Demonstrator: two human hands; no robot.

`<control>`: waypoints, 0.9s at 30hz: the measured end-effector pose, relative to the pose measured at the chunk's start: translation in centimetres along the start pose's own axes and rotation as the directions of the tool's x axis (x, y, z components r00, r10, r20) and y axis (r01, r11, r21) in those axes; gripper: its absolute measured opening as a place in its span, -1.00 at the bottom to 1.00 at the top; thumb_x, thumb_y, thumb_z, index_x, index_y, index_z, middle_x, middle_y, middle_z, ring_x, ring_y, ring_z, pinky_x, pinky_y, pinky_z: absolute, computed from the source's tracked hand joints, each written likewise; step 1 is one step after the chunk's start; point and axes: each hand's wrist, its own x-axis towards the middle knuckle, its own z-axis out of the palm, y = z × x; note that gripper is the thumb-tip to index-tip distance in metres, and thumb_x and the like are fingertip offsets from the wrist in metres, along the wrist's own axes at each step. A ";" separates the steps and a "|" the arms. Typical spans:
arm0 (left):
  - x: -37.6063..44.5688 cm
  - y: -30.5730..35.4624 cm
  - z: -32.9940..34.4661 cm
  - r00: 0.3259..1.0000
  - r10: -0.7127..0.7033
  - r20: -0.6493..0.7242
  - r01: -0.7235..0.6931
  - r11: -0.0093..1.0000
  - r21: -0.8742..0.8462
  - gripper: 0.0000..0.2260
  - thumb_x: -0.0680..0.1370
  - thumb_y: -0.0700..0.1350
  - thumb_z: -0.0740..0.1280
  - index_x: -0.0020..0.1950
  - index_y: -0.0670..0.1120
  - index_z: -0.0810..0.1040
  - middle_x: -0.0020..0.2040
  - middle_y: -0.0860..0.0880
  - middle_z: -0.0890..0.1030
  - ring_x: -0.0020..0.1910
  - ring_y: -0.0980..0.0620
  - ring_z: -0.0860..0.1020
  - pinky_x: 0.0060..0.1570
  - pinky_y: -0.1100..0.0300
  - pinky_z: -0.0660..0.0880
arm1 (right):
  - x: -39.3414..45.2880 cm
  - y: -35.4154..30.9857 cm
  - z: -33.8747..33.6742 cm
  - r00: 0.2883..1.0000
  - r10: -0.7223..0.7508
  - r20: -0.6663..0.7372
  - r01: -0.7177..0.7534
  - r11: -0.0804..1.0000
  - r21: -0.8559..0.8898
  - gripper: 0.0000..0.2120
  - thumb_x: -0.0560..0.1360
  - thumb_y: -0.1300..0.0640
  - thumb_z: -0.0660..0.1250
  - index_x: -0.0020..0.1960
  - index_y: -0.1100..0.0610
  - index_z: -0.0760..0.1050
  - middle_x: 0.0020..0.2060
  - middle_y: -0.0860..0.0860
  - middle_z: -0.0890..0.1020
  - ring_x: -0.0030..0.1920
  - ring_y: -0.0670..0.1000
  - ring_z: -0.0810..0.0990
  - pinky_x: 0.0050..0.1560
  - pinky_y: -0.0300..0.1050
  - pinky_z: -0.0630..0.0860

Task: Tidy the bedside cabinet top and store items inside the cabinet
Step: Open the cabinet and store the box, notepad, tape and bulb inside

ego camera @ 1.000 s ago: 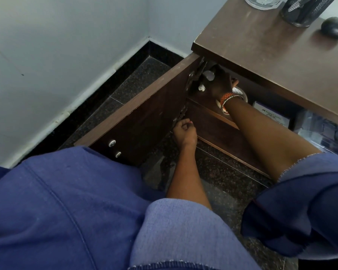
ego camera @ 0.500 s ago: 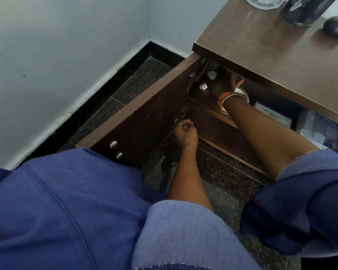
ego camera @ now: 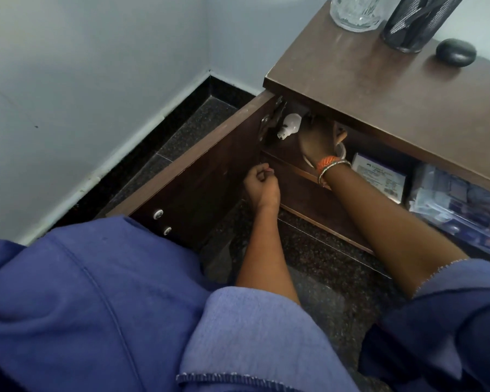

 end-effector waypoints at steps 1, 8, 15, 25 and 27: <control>-0.2 0.2 0.1 1.000 0.021 0.015 -0.021 1.000 0.014 -0.82 0.51 -0.31 0.25 0.06 -0.18 0.58 -0.05 -0.10 0.63 -0.08 -0.05 0.57 0.10 -0.06 0.51 | -0.7 0.1 -0.4 0.999 0.010 -0.033 -0.009 1.000 0.027 -0.68 0.58 0.13 0.09 0.20 0.23 0.51 0.23 0.24 0.52 0.30 0.25 0.41 0.39 0.28 0.12; -3.9 3.6 1.3 0.937 0.293 0.187 -0.331 0.918 0.219 -0.84 0.52 -0.18 0.29 0.07 -0.06 0.59 -0.02 -0.02 0.64 0.01 0.02 0.58 -0.02 0.23 0.44 | -7.7 2.9 -5.2 0.984 -0.056 -0.170 0.094 0.970 0.223 -0.79 0.53 0.06 0.17 0.02 0.09 0.55 0.05 0.09 0.62 0.15 0.13 0.51 0.25 0.10 0.19; -11.6 4.5 5.8 0.538 0.526 0.659 -0.834 0.445 0.326 -0.84 0.49 -0.11 0.27 0.02 -0.02 0.59 -0.08 -0.03 0.67 -0.08 0.00 0.61 -0.07 0.14 0.53 | -14.5 11.0 -15.1 0.966 -0.090 -0.241 0.152 0.956 0.250 -0.80 0.44 0.13 0.27 0.06 0.09 0.52 -0.11 -0.02 0.63 -0.07 0.00 0.60 0.04 0.09 0.54; -23.1 -2.0 10.3 -0.011 0.244 0.970 -0.954 0.287 -0.083 -0.76 0.54 -0.07 0.27 0.20 0.00 0.50 0.05 0.03 0.62 -0.05 0.08 0.58 -0.03 0.03 0.56 | -24.2 25.7 -27.3 0.838 0.267 -0.476 -0.246 0.963 0.107 -0.76 0.41 0.17 0.30 0.07 0.16 0.54 -0.03 0.14 0.64 0.01 0.15 0.59 0.10 0.05 0.52; -24.7 -3.3 10.7 -0.086 0.165 0.982 -0.948 0.289 -0.132 -0.70 0.53 -0.05 0.28 0.27 0.02 0.46 0.09 0.04 0.61 -0.01 0.07 0.59 0.01 -0.01 0.55 | -26.5 29.1 -28.1 0.836 0.311 -0.452 -0.343 0.939 0.013 -0.71 0.43 0.18 0.30 0.14 0.21 0.53 0.05 0.19 0.61 0.10 0.19 0.55 0.15 0.06 0.49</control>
